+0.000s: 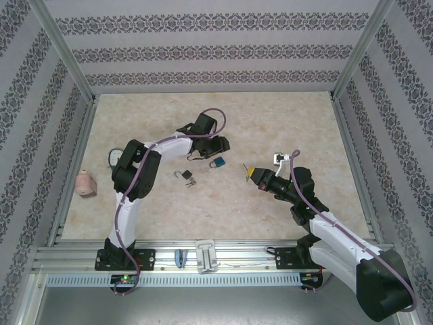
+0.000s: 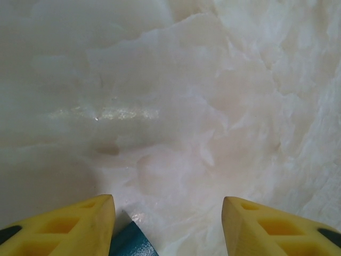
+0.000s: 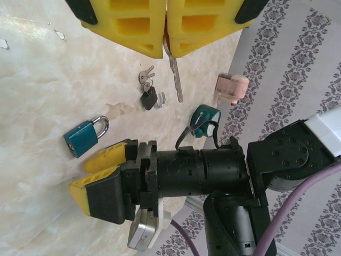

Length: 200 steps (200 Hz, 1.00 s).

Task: Unlock with the key

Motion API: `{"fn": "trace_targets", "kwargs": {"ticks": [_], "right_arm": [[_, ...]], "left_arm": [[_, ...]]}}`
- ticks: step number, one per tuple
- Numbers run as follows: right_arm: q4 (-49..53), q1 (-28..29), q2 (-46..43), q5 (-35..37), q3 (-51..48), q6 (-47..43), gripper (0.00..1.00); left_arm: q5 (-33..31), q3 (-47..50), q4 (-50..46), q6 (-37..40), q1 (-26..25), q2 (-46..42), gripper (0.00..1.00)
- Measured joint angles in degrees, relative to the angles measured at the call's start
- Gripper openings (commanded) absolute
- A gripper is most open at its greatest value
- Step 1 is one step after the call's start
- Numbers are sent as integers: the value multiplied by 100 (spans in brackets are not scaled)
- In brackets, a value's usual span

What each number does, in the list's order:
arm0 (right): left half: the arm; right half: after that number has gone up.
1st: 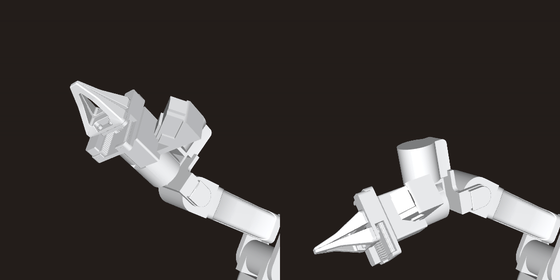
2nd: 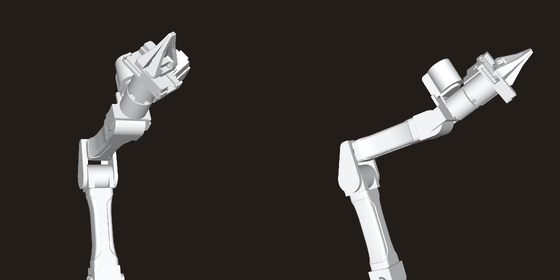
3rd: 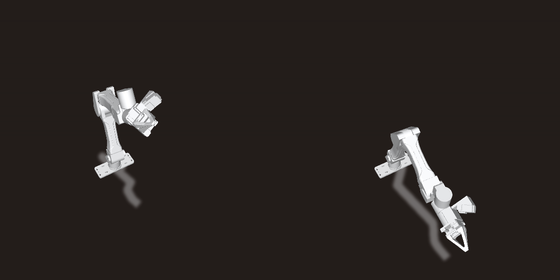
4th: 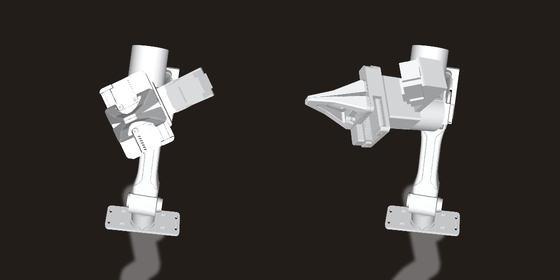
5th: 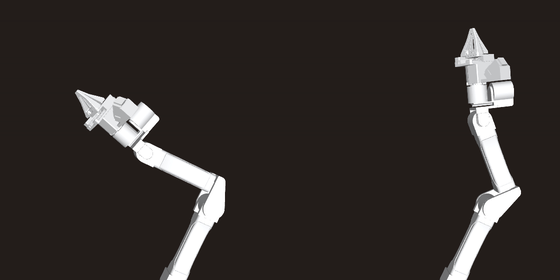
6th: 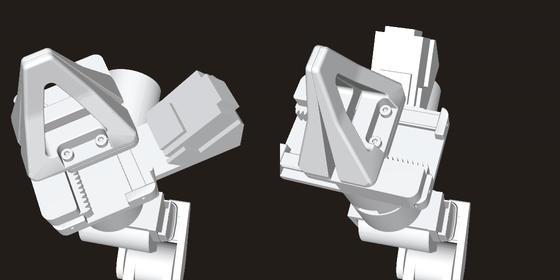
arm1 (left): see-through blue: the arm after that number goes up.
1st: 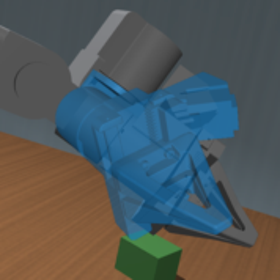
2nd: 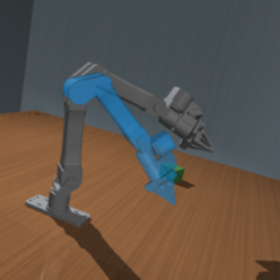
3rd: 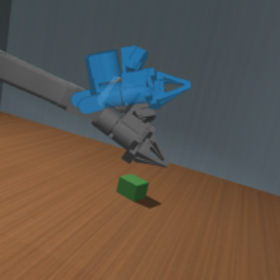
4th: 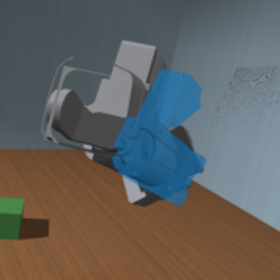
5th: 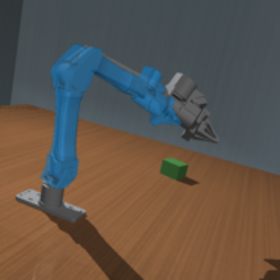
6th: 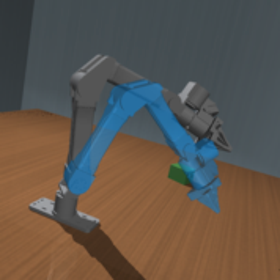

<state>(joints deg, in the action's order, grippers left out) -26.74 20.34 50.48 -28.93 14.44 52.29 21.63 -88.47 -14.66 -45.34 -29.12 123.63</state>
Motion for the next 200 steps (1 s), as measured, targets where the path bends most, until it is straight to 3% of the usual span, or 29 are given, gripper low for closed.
{"fn": "trace_targets", "kwargs": {"ticks": [200], "right_arm": [[-2,-76,138,17,-76,4,0]], "left_arm": [[776,-511,-739,479,-192,286,42]]}}
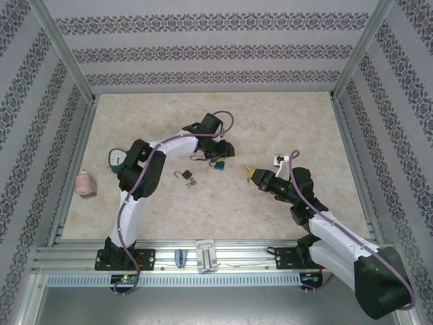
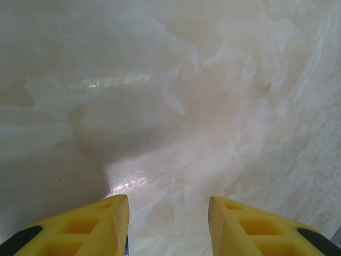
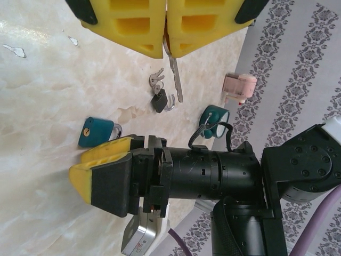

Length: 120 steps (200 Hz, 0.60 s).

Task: Unlock with the key

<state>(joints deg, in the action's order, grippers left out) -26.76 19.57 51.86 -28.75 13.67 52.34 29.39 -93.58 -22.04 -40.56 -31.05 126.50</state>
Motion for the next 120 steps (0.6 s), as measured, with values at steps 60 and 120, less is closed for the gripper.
{"fn": "trace_targets", "kwargs": {"ticks": [60,120], "right_arm": [[0,-35,72,0,0,0,0],[-7,-35,155,0,0,4,0]], "left_arm": [[17,0,-72,9,-11,-11,44],[-339,-304,-378,63,-96,-9,46]]}}
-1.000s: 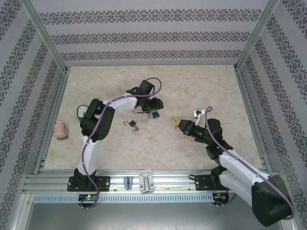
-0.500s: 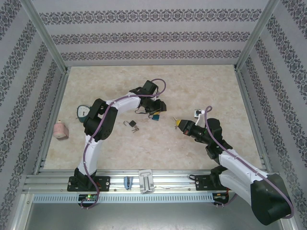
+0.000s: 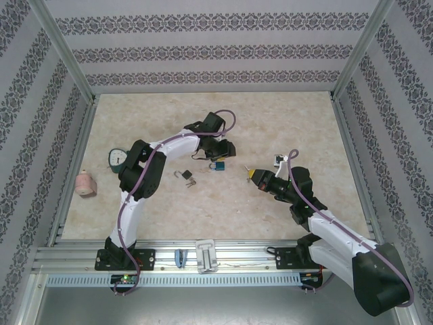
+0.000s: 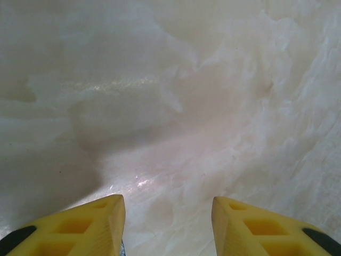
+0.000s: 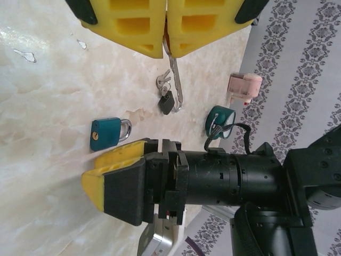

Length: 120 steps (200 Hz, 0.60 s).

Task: Unlock with the key

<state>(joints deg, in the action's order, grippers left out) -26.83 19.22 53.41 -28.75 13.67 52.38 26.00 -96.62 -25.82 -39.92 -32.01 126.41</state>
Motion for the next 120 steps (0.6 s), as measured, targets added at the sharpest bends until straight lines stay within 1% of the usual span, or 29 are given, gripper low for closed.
{"fn": "trace_targets", "kwargs": {"ticks": [43,85,120], "right_arm": [[2,-31,0,-2,0,2,0],[0,-39,0,0,0,17,0],[-35,-39,-11,0,-31,22,0]], "left_arm": [[-238,-459,-293,149,-52,109,46],[-535,-542,-758,315,-170,254,45],[-658,-643,-1027,424,-232,330,44]]}}
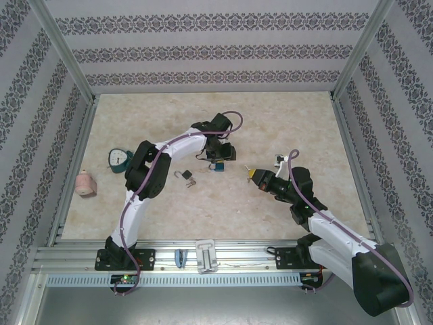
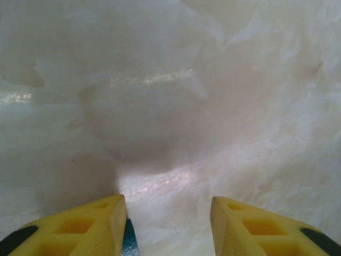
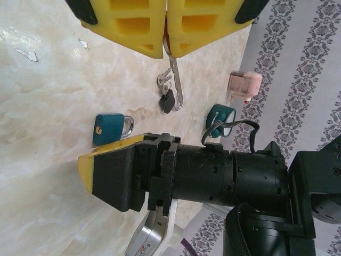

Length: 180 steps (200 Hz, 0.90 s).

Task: Unlock with the key

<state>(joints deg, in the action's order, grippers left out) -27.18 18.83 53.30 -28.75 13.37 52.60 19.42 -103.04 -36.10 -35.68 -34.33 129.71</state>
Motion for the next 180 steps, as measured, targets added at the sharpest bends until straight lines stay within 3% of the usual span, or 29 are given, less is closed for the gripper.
{"fn": "trace_targets", "kwargs": {"ticks": [102,158,180], "right_arm": [[-46,-74,-42,7,-90,42,0],[-55,-74,-35,7,-122,109,0],[-87,-74,2,4,-122,125,0]], "left_arm": [[17,-103,-461,254,-136,2,34],[-28,168,-511,254,-138,-203,35],[-168,238,-533,251,-151,-367,40]]}}
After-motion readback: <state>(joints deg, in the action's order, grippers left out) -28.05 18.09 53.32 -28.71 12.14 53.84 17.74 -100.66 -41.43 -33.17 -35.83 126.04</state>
